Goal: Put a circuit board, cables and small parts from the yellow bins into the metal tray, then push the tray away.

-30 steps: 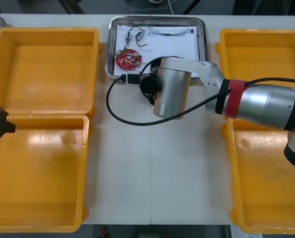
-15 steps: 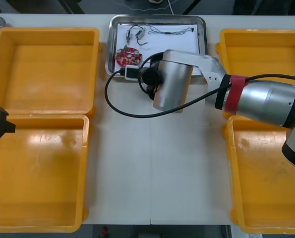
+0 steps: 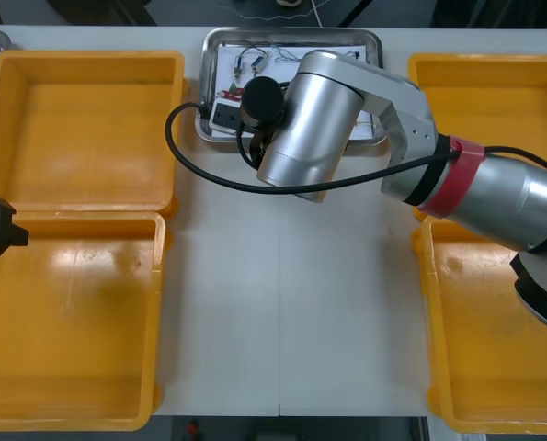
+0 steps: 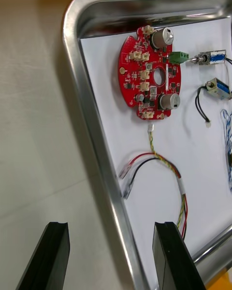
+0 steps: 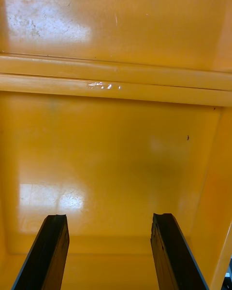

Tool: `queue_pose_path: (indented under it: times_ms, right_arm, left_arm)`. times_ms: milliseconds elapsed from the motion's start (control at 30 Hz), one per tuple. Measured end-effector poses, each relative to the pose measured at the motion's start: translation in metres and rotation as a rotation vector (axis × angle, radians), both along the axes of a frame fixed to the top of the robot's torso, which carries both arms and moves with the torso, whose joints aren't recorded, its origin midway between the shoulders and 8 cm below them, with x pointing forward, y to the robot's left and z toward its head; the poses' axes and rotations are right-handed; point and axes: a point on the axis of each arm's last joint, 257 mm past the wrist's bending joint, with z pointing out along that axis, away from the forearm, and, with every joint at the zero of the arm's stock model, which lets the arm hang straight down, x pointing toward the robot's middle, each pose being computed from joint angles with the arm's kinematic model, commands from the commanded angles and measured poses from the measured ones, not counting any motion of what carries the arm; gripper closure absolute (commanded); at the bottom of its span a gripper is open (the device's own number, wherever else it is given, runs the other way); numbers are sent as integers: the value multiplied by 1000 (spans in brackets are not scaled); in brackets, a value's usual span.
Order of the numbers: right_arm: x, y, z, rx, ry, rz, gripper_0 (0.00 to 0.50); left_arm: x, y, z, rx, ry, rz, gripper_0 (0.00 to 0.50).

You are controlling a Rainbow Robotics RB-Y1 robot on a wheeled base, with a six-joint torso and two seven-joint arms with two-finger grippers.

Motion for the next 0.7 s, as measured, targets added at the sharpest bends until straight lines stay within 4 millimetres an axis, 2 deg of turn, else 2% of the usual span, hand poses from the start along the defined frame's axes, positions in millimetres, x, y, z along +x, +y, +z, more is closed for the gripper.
queue_pose_path:
  times_ms: [200,433,533,700]
  right_arm:
    - [-48,-23,2,71,72,-62,0]
    - [-93,-84,1,28,133,-180,0]
    - [-108,-110,4,35,167,-252,0]
    - [-113,-126,20,145,151,-288,0]
  left_arm:
    - [0,0,0,0,0,0,0]
    - [0,0,0,0,0,0,0]
    - [0,0,0,0,0,0,0]
    - [0,0,0,0,0,0,0]
